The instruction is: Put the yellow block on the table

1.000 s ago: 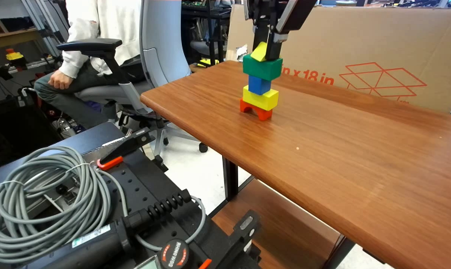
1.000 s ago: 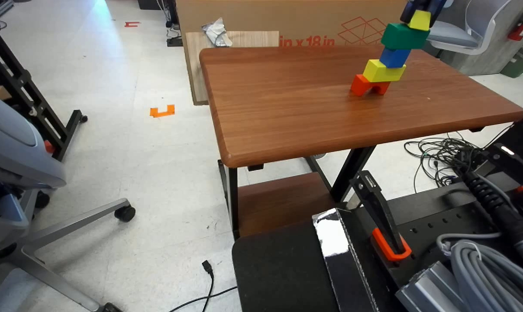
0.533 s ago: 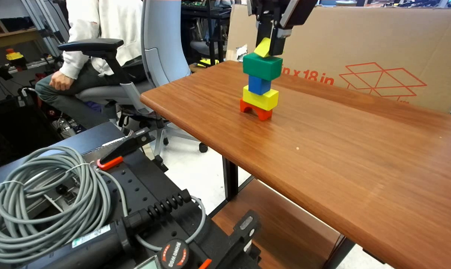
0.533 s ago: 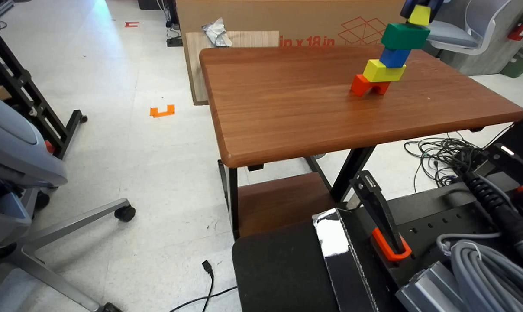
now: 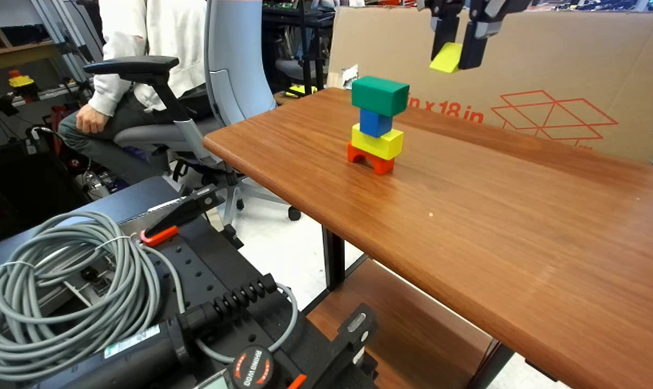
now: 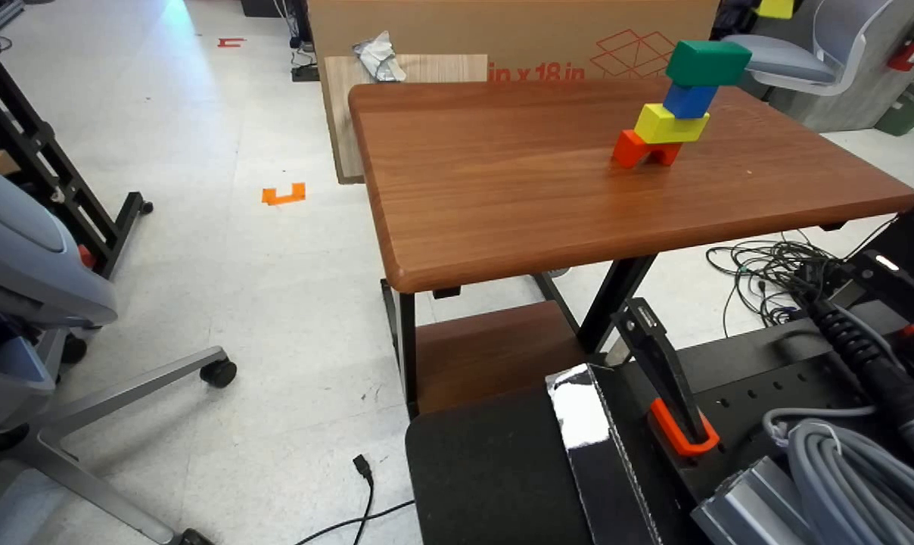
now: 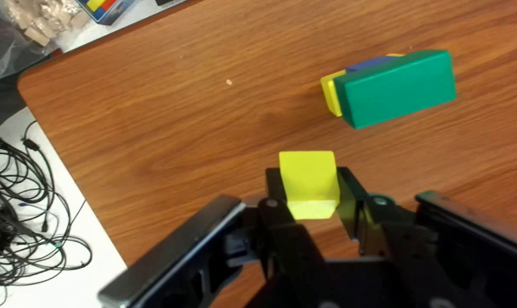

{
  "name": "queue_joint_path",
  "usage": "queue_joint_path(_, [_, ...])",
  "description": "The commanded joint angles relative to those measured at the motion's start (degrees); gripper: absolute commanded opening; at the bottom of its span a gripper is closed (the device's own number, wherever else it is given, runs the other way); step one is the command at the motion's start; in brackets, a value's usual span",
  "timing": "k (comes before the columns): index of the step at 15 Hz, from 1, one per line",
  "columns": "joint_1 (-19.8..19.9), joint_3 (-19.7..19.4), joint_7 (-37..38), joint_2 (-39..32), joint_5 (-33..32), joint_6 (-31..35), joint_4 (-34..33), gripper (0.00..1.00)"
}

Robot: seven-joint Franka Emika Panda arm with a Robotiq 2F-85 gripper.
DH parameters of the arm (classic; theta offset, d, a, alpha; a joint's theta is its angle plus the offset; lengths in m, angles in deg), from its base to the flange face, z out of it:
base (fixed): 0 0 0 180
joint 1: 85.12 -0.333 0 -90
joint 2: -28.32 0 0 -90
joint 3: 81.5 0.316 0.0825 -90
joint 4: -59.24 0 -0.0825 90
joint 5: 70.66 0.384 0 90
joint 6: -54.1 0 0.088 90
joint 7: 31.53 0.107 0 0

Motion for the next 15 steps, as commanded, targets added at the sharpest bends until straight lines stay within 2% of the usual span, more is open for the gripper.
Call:
queue_joint_path(1, [1.2, -1.0, 0.0, -7.3, -3.1, -1.9, -6.6, 0.08])
queue_joint_path(9, [5.3, 0.2, -5.3, -23.8, 2.3, -2.4, -21.2, 0.08])
queue_joint_path(15, [5.7, 1.1, -5.9, -31.7, 4.3, -3.8, -29.8, 0.08])
